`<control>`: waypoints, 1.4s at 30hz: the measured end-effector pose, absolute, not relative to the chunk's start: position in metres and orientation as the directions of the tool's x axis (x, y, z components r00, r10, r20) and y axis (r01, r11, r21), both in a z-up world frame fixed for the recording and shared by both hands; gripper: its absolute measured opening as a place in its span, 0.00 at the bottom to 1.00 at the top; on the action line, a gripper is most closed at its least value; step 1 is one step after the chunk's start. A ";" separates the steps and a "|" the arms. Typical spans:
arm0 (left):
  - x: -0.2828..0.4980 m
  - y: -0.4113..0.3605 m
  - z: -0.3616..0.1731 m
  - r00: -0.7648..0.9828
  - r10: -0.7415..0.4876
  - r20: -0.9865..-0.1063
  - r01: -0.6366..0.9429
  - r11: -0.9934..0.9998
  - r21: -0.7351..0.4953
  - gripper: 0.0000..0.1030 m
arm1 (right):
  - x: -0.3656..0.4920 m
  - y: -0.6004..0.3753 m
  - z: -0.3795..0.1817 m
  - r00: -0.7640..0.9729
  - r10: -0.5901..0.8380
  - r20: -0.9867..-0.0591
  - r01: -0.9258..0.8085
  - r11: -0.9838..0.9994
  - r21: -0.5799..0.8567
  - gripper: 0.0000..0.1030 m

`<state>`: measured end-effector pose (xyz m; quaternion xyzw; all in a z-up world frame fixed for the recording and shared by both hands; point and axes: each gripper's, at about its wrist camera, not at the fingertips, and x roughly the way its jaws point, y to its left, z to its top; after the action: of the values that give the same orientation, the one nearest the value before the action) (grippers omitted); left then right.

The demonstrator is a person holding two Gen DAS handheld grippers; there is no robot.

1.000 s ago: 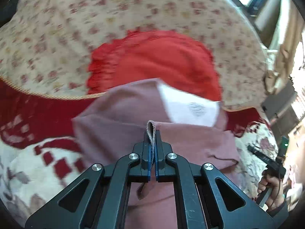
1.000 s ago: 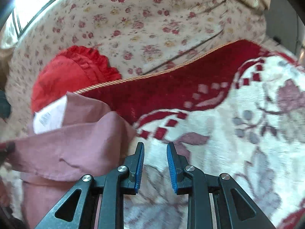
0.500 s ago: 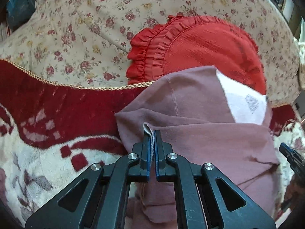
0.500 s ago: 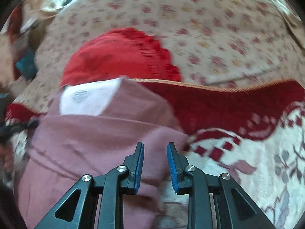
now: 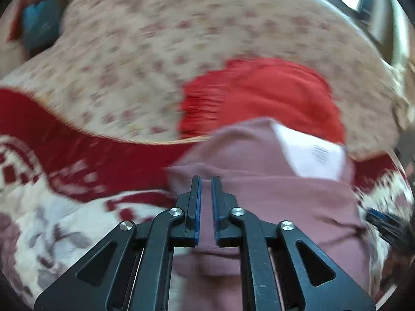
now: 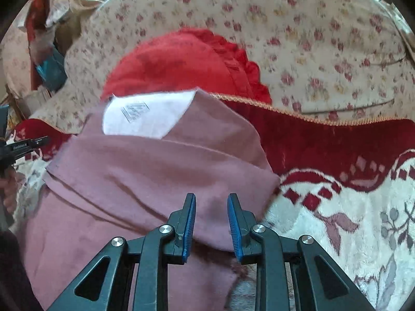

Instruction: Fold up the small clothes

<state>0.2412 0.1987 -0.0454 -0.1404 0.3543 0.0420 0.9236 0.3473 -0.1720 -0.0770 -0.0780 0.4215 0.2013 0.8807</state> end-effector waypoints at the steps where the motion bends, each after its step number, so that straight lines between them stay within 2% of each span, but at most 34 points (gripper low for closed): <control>1: 0.244 0.192 -0.049 0.736 -0.044 -0.675 -0.153 0.961 -0.229 0.18 | 0.351 -0.170 -0.086 0.530 0.274 -0.803 -0.418 0.908 0.033 0.23; 3: 0.250 0.176 -0.071 0.669 -0.059 -0.740 -0.149 0.966 -0.212 0.18 | 0.358 -0.163 -0.108 0.460 0.231 -0.857 -0.417 0.909 0.021 0.23; 5: 0.252 0.176 -0.093 0.616 -0.044 -0.787 -0.203 0.956 -0.212 0.19 | 0.356 -0.165 -0.107 0.488 0.242 -0.839 -0.421 0.907 0.016 0.23; 13: 0.246 0.182 -0.086 0.646 -0.038 -0.763 -0.242 0.937 -0.251 0.18 | 0.361 -0.183 -0.108 0.446 0.320 -0.836 -0.361 0.919 0.158 0.24; 16: 0.244 0.188 -0.067 0.704 -0.016 -0.710 -0.247 0.932 -0.266 0.19 | 0.363 -0.191 -0.099 0.447 0.351 -0.823 -0.363 0.912 0.192 0.24; 18: 0.253 0.190 -0.058 0.734 -0.003 -0.679 -0.249 0.929 -0.274 0.25 | 0.364 -0.197 -0.088 0.525 0.325 -0.787 -0.328 0.930 0.165 0.24; 19: 0.258 0.192 -0.059 0.734 0.004 -0.680 -0.256 0.928 -0.271 0.37 | 0.366 -0.198 -0.082 0.587 0.274 -0.762 -0.300 0.948 0.110 0.24; 20: 0.267 0.193 -0.062 0.726 0.014 -0.688 -0.272 0.924 -0.268 0.44 | 0.368 -0.197 -0.078 0.630 0.246 -0.737 -0.288 0.955 0.072 0.24; 22: 0.278 0.196 -0.075 0.700 0.003 -0.714 -0.289 0.915 -0.280 0.44 | 0.374 -0.192 -0.075 0.677 0.219 -0.703 -0.288 0.957 0.021 0.24; 24: 0.287 0.202 -0.098 0.640 -0.032 -0.768 -0.322 0.896 -0.306 0.48 | 0.383 -0.185 -0.080 0.673 0.241 -0.700 -0.297 0.954 0.043 0.24; 25: 0.286 0.207 -0.103 0.651 -0.054 -0.757 -0.327 0.880 -0.344 0.50 | 0.390 -0.181 -0.085 0.661 0.238 -0.712 -0.292 0.955 0.048 0.24; 28: 0.286 0.212 -0.102 0.651 -0.079 -0.755 -0.316 0.876 -0.364 0.50 | 0.417 -0.171 -0.115 0.551 0.249 -0.797 -0.290 0.952 0.097 0.24; 33: 0.285 0.213 -0.099 0.656 -0.067 -0.751 -0.318 0.879 -0.356 0.52 | 0.423 -0.182 -0.112 0.523 0.257 -0.812 -0.247 0.958 0.144 0.26; 36: 0.273 0.211 -0.087 0.682 0.017 -0.731 -0.351 0.885 -0.307 0.52 | 0.414 -0.175 -0.091 0.575 0.215 -0.790 -0.244 0.966 0.085 0.26; 39: 0.268 0.202 -0.072 0.742 0.026 -0.670 -0.302 0.905 -0.299 0.52 | 0.400 -0.151 -0.064 0.606 0.301 -0.736 -0.321 0.940 0.120 0.26; 42: 0.280 0.190 -0.086 0.700 -0.003 -0.714 -0.267 0.927 -0.265 0.52 | 0.393 -0.111 -0.068 0.601 0.310 -0.737 -0.373 0.924 0.084 0.26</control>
<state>0.2801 0.1896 -0.0864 -0.1772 0.3806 0.0729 0.9047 0.3933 -0.1114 -0.0678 -0.0392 0.4039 0.1911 0.8938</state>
